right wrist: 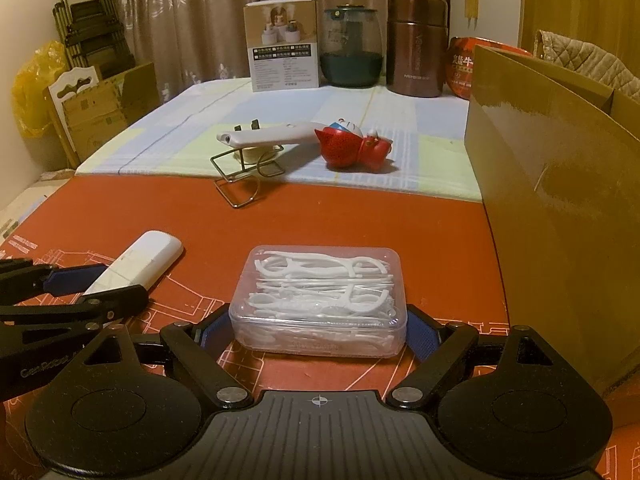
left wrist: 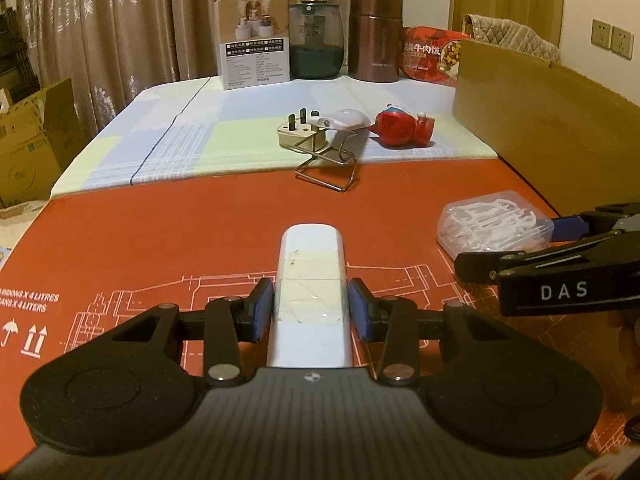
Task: Organize rigid objects
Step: 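Carry the power bank and floss-pick box over the cardboard box with both tools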
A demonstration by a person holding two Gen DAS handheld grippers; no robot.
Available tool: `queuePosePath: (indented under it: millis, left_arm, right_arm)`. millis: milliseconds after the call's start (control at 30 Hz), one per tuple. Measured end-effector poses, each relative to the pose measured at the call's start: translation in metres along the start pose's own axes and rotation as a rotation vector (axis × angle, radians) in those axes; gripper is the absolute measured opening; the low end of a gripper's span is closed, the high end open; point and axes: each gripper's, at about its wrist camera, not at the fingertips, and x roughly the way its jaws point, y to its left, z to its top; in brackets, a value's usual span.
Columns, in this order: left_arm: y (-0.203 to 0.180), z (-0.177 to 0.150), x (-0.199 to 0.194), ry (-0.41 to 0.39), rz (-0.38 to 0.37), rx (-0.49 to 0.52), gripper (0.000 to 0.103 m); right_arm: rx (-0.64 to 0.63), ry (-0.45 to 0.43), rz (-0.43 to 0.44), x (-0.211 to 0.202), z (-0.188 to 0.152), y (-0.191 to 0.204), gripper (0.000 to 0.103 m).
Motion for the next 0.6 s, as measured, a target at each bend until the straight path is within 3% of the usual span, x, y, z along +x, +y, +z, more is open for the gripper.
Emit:
queuePosePath:
  millis: [600]
  left_arm:
    - [-0.0028, 0.0046, -0.0006, 0.023, -0.002, 0.032, 0.035]
  right_arm:
    - [0.001, -0.014, -0.030, -0.0022, 0.0049, 0.0025, 0.083]
